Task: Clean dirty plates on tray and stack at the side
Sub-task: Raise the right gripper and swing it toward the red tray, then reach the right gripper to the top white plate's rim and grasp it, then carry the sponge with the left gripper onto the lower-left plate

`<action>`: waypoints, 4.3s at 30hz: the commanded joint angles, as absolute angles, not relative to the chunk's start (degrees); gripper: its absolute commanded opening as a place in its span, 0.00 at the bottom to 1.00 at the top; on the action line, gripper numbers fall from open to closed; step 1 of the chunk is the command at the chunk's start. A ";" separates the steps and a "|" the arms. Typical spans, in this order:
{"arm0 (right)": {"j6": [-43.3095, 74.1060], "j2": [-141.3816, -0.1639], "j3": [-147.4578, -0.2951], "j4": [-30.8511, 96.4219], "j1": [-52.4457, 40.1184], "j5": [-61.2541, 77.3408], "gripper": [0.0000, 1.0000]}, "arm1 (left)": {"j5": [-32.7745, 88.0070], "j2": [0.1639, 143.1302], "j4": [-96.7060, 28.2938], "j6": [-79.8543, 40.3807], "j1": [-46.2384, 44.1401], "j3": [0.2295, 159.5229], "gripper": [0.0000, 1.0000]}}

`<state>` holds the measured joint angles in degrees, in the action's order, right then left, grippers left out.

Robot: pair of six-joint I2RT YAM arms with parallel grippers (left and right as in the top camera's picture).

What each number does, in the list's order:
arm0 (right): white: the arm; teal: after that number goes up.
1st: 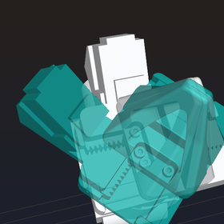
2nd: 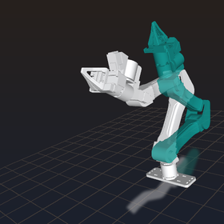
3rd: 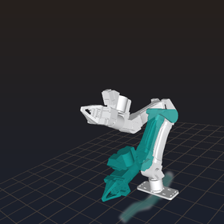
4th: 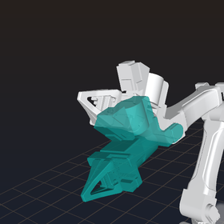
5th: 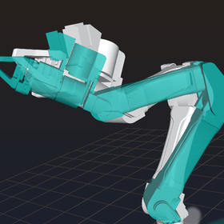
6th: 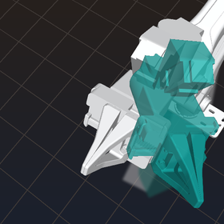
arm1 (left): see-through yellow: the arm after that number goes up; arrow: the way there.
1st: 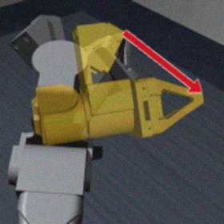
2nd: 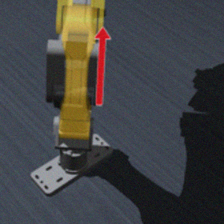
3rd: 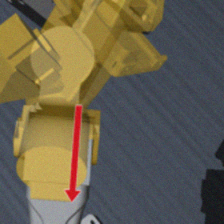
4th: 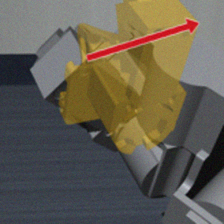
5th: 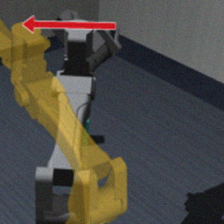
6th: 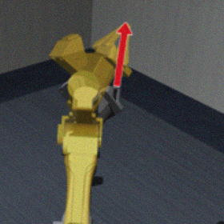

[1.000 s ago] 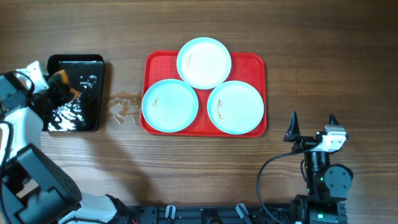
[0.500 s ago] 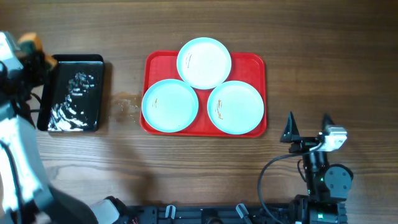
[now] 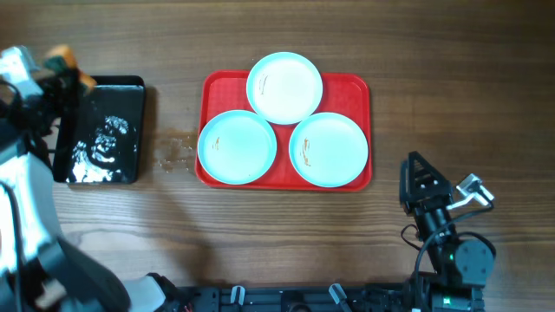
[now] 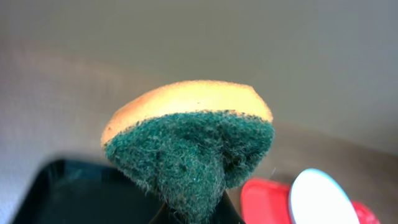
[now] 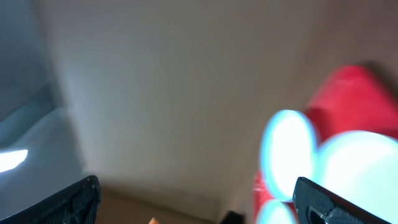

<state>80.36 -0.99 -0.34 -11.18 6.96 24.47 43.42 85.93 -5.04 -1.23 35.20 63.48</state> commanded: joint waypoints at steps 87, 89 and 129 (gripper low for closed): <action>25.41 -114.61 -93.14 46.39 -30.55 19.29 1.00 | 26.87 89.86 -23.68 8.75 32.14 66.43 0.04; 23.62 -114.61 -93.14 46.94 -30.55 19.29 1.00 | 27.29 90.67 -25.32 8.56 32.14 66.43 0.04; 16.78 -114.91 -88.79 40.77 -31.31 16.47 1.00 | 30.30 96.62 -41.39 -11.99 -6.02 65.12 0.04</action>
